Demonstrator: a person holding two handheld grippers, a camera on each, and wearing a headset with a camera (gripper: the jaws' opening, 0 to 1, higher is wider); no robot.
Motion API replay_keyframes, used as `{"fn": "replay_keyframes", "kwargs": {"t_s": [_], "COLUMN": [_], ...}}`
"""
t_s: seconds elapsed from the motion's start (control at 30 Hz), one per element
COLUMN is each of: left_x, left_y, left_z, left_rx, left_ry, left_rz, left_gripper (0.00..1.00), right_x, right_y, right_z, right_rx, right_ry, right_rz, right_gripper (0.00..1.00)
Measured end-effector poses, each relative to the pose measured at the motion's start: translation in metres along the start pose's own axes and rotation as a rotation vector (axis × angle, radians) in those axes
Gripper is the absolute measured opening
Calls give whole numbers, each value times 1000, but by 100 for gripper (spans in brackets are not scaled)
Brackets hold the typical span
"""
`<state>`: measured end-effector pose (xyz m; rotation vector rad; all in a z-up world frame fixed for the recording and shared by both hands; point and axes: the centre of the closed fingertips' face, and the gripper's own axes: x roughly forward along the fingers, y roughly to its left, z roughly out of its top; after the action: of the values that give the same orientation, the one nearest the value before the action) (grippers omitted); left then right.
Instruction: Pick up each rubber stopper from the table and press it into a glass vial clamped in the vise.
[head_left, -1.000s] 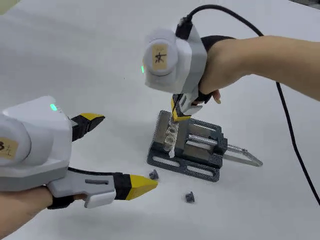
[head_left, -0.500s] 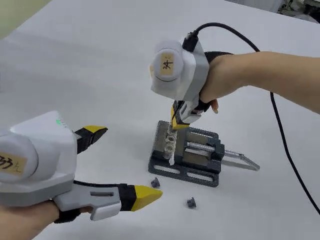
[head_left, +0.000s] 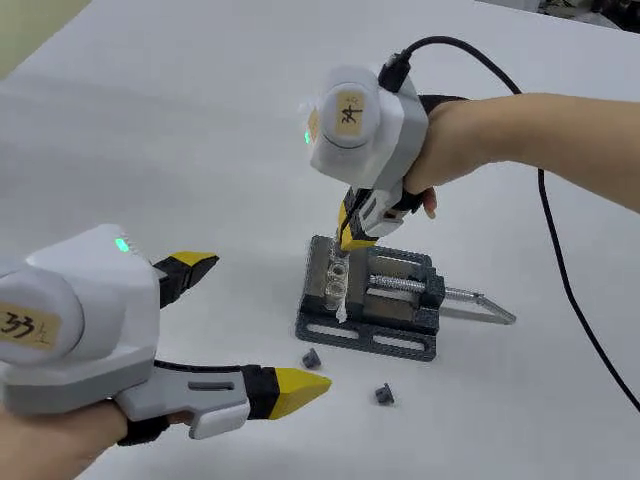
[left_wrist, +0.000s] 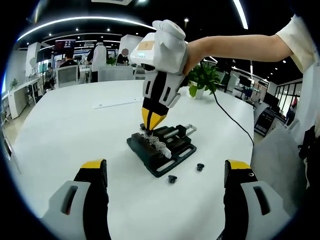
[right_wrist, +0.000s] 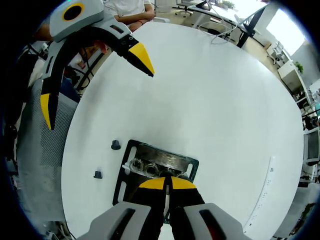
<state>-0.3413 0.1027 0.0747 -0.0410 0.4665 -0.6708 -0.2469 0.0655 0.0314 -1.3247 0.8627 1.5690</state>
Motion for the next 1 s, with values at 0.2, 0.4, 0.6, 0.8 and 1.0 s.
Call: {"fn": "replay_keyframes", "kwargs": {"t_s": [0.2,0.4,0.6,0.8,1.0], "left_x": [0,-2,-3,-3,-3], "left_y": [-1,4,5,1,1], "left_z": [1,-1,-1,-1,-1], "left_rx": [3,5,11,12,11], "left_ry": [4,8,11,12,12], "left_rz": [-2,3,7,5,2], "left_gripper": [97,97,97,97,97], "right_x": [2,3,3,2,-3], "right_y": [-1,-5,-4,-7,-6], "right_z": [0,-1,-1,-3,-1], "right_rx": [-13,-16,-22,-27,-7], "right_ry": [9,-2,-11,-18,-63], "right_rz": [11,13,9,-5,-26], "right_gripper": [0,0,0,2,13]}}
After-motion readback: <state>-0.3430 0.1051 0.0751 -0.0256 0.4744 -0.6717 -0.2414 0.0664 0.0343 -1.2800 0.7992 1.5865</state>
